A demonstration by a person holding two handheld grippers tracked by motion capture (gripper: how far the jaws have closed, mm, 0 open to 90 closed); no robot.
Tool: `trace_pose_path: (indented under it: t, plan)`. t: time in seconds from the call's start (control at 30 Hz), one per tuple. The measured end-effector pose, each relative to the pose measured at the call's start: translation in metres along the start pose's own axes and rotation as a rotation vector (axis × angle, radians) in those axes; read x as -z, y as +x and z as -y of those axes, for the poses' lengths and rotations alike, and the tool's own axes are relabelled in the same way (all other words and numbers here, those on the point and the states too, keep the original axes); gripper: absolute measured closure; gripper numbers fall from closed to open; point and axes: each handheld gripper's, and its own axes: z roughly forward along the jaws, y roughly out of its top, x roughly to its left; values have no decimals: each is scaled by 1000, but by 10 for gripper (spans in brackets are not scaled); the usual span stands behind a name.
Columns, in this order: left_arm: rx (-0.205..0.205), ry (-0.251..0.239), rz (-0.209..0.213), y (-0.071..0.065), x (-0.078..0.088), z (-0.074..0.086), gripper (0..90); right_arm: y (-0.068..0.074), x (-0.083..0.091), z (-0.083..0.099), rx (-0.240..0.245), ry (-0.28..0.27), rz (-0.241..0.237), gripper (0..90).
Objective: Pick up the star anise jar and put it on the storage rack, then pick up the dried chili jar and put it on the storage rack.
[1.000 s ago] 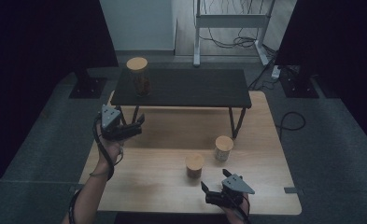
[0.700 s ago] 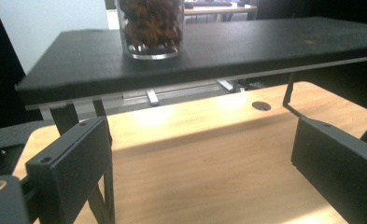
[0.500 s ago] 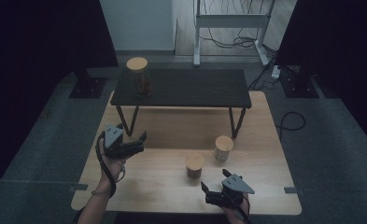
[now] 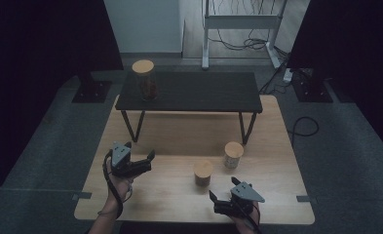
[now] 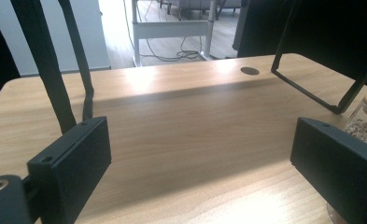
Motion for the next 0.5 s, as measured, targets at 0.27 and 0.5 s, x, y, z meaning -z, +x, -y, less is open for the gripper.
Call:
trace_pose_path:
  t: [0.27,0.5]
  plan:
    - [15,5,6,2,1,5,48,-2,0,0,5,1,-6,31]
    - [18,-1,5,3,3,7,45,-3,1,0,10,-1,-13,31]
